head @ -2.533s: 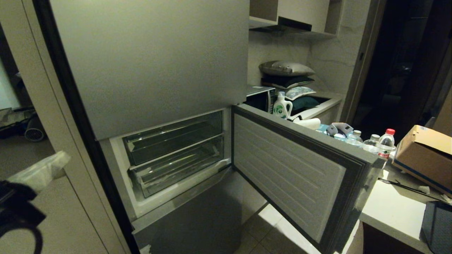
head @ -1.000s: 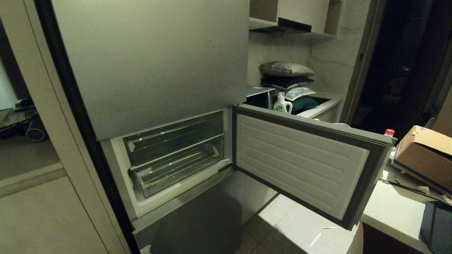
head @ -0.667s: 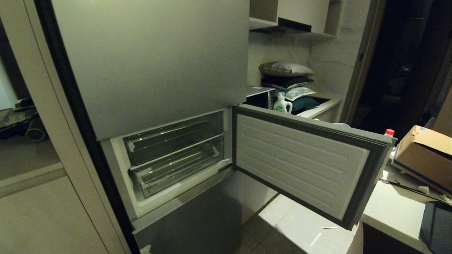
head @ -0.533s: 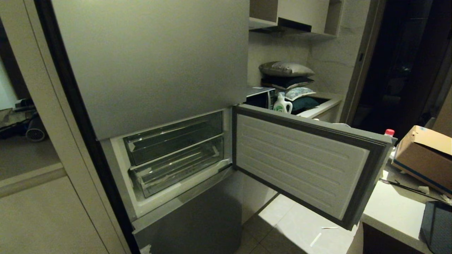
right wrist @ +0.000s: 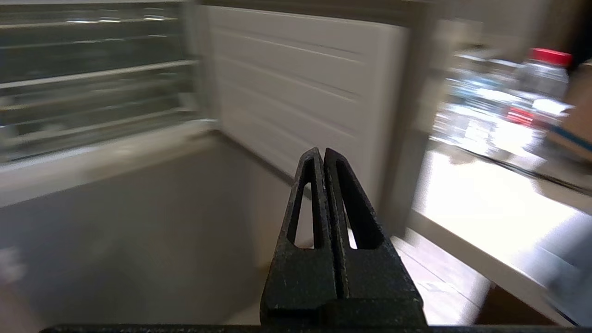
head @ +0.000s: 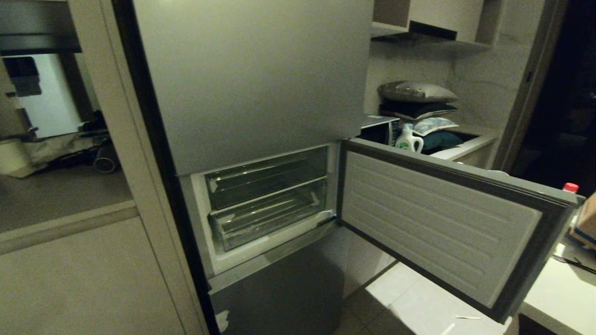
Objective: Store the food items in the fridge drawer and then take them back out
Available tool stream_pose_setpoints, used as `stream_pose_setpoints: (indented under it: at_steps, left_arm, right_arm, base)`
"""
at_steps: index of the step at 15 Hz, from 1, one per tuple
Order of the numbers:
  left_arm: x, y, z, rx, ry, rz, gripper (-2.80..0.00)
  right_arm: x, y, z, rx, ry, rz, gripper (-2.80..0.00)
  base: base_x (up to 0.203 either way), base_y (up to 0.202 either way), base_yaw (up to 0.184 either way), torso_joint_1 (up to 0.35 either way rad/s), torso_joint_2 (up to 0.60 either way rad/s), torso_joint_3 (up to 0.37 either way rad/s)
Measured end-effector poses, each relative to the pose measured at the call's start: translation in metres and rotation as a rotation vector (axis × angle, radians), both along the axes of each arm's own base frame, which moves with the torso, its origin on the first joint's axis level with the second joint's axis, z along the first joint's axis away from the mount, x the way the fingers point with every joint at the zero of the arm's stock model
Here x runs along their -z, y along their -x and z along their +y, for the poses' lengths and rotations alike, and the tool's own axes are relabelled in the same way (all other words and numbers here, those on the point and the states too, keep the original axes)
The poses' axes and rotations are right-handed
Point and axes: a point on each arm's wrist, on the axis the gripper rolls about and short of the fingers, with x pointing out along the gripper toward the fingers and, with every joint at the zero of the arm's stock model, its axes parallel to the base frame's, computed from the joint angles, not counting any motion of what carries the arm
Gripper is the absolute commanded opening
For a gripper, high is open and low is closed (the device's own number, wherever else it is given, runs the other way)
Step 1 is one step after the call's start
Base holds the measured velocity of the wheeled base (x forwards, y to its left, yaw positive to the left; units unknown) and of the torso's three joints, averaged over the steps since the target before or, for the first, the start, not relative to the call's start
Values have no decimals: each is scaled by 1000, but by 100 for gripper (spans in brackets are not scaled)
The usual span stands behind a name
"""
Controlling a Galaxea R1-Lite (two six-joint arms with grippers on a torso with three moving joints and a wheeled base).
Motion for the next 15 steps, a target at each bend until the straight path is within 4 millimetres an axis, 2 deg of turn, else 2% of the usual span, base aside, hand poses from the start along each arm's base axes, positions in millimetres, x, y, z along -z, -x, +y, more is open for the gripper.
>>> stream_pose_setpoints:
  at_steps: [15]
  left_arm:
    - [0,0,0,0,0,0,-280]
  right_arm:
    - [0,0,0,1,0,1,-280]
  base:
    - [1,-7,174,2,1,3]
